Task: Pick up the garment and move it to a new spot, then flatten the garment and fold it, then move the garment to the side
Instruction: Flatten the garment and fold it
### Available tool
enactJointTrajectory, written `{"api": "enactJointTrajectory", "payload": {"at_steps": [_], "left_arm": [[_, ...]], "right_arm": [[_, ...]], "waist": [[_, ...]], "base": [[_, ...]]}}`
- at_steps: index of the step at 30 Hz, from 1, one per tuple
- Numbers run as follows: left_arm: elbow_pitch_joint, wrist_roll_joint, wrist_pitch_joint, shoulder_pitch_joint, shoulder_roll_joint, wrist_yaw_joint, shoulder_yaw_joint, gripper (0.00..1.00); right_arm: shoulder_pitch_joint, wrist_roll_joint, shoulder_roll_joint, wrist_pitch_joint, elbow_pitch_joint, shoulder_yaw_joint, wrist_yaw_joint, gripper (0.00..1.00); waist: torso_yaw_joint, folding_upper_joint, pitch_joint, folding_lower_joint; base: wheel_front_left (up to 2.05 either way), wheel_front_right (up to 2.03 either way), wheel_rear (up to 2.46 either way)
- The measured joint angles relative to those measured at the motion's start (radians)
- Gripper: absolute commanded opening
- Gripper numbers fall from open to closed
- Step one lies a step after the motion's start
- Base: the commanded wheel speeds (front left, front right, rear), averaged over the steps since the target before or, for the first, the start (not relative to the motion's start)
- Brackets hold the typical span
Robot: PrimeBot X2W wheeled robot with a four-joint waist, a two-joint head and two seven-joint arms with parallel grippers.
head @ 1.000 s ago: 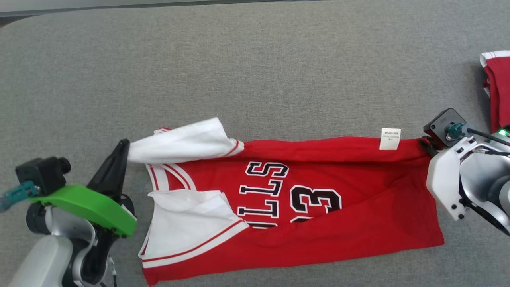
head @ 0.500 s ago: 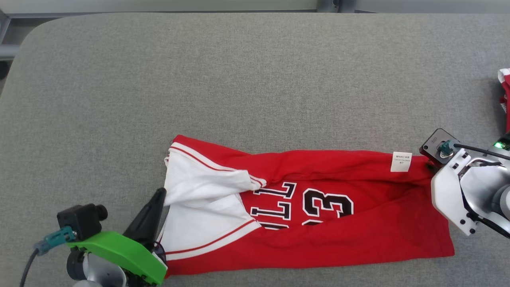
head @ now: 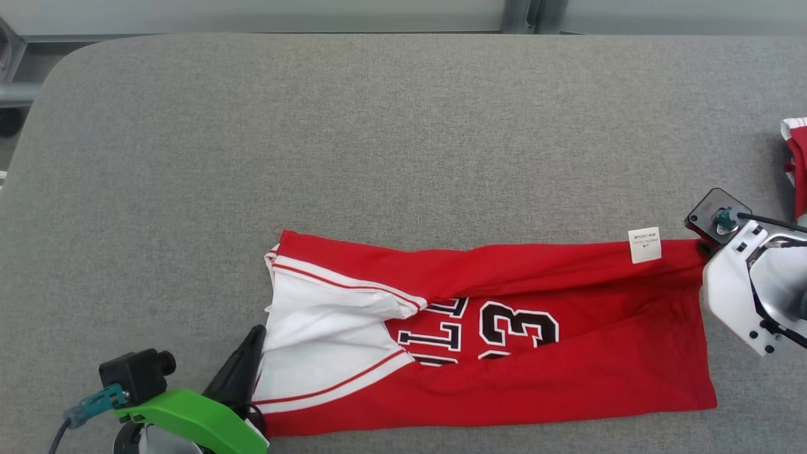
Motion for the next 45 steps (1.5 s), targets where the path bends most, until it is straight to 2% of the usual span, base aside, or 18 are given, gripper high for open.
{"api": "enactJointTrajectory", "payload": {"at_steps": [9,18,27,28,29,30,33,34,35,36,40,45], "left_arm": [[-0.021,-0.018,-0.006,0.023,0.016,0.007,0.025,0.00],[-0.009,-0.043,0.023,0.071,-0.002,0.007,-0.021,0.00],[0.036,-0.049,0.026,0.106,-0.002,0.009,-0.037,0.00],[0.042,-0.049,0.027,0.106,-0.004,0.009,-0.040,0.00],[0.049,-0.049,0.028,0.106,-0.008,0.009,-0.042,0.00],[0.056,-0.050,0.031,0.106,-0.011,0.009,-0.046,0.00],[0.081,-0.043,0.037,0.108,-0.011,0.012,-0.061,0.00],[0.089,-0.028,0.036,0.107,-0.008,0.014,-0.066,0.18],[0.099,-0.007,0.031,0.104,-0.003,0.016,-0.073,0.71],[0.111,0.012,0.027,0.103,0.003,0.017,-0.080,1.00],[0.152,0.070,0.020,0.096,0.017,0.029,-0.107,1.00],[0.179,0.148,-0.075,0.055,0.026,0.039,-0.103,1.00]], "right_arm": [[0.037,-0.001,0.012,0.005,0.011,-0.014,0.000,0.00],[0.047,0.012,-0.016,0.022,-0.001,0.031,0.000,0.00],[0.048,0.017,-0.025,0.026,0.020,0.033,0.000,0.00],[0.051,0.020,-0.024,0.026,0.022,0.035,0.000,0.15],[0.054,0.024,-0.021,0.026,0.024,0.037,0.000,0.67],[0.055,0.024,-0.019,0.026,0.026,0.039,0.000,1.00],[0.060,0.026,-0.006,0.026,0.044,0.021,0.000,1.00],[0.065,0.026,-0.002,0.025,0.047,0.012,0.000,1.00],[0.070,0.024,0.003,0.022,0.052,0.006,0.000,1.00],[0.076,0.024,0.009,0.017,0.055,-0.003,0.000,1.00],[0.111,0.019,0.029,-0.008,0.056,-0.061,0.000,1.00],[0.195,0.002,0.082,-0.058,0.050,-0.184,0.000,1.00]], "waist": [[0.003,0.0000,-0.006,0.0000],[0.002,0.0000,-0.007,0.0000],[0.003,0.0000,-0.014,0.0000],[0.003,0.0000,-0.015,0.0000],[0.003,0.0000,-0.017,0.0000],[0.003,0.0000,-0.018,0.0000],[0.002,0.0000,-0.023,0.0000],[0.003,0.0000,-0.024,0.0000],[0.003,0.0000,-0.027,0.0000],[0.004,0.0000,-0.030,0.0000],[0.008,0.0000,-0.043,0.0000],[0.012,0.0000,-0.061,0.0000]], "base": [[0.00,0.00,0.00],[0.00,0.00,0.00],[0.00,0.00,0.00],[0.00,0.00,0.00],[0.00,0.00,0.00],[0.00,0.00,0.00],[0.00,0.00,0.00],[0.00,0.00,0.00],[0.00,0.00,0.00],[0.00,0.00,0.00],[0.00,0.00,0.00],[0.00,0.00,0.00]]}}
